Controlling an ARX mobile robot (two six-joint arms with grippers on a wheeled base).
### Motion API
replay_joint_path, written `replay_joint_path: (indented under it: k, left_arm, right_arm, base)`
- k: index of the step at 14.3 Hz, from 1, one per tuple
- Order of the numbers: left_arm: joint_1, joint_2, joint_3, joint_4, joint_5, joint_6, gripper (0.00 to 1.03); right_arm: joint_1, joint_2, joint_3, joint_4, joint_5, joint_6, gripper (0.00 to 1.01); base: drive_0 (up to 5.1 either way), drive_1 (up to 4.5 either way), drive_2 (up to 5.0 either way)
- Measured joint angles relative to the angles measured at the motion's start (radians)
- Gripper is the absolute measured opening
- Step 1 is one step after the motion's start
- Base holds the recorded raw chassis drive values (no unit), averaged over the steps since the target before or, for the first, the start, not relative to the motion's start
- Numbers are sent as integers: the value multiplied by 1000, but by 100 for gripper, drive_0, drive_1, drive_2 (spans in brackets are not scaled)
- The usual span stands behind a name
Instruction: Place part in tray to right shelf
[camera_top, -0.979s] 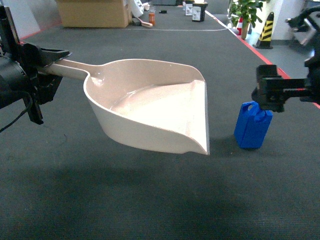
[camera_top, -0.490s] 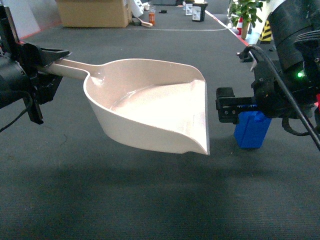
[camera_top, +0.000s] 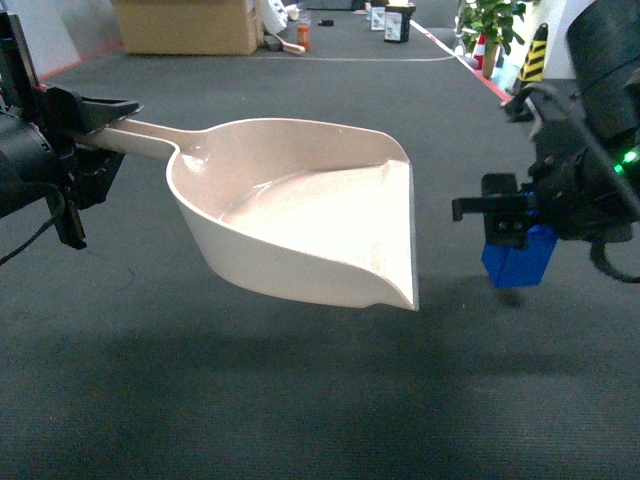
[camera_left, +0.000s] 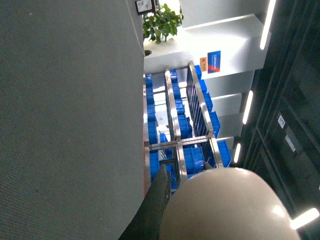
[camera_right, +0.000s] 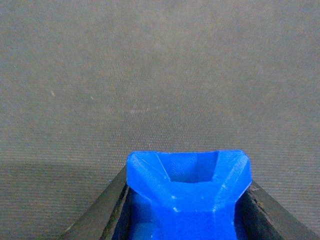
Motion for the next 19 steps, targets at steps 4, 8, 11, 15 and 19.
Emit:
replay_joint_path:
  k: [4, 8, 11, 15, 19]
  left_arm:
    - [0, 0, 0, 0, 0, 0, 14]
    - [0, 0, 0, 1, 0, 0, 14]
    - [0, 0, -1, -2, 0, 11, 14]
    - [0, 0, -1, -1, -3, 6, 14]
    - [1, 0, -1, 0, -2, 5, 14]
  right_arm:
    - [81, -273, -12, 51, -105, 65, 46]
    - [288, -232, 2, 76, -208, 275, 46]
    - [335, -129, 27, 90, -248, 385, 54]
    - [245, -249, -68, 214, -132, 292, 100]
    - [124, -541, -298, 252, -51, -14, 98]
  base:
    - [0, 0, 0]
    - [0, 0, 0]
    - [0, 0, 0]
    - [0, 0, 0]
    - [0, 0, 0]
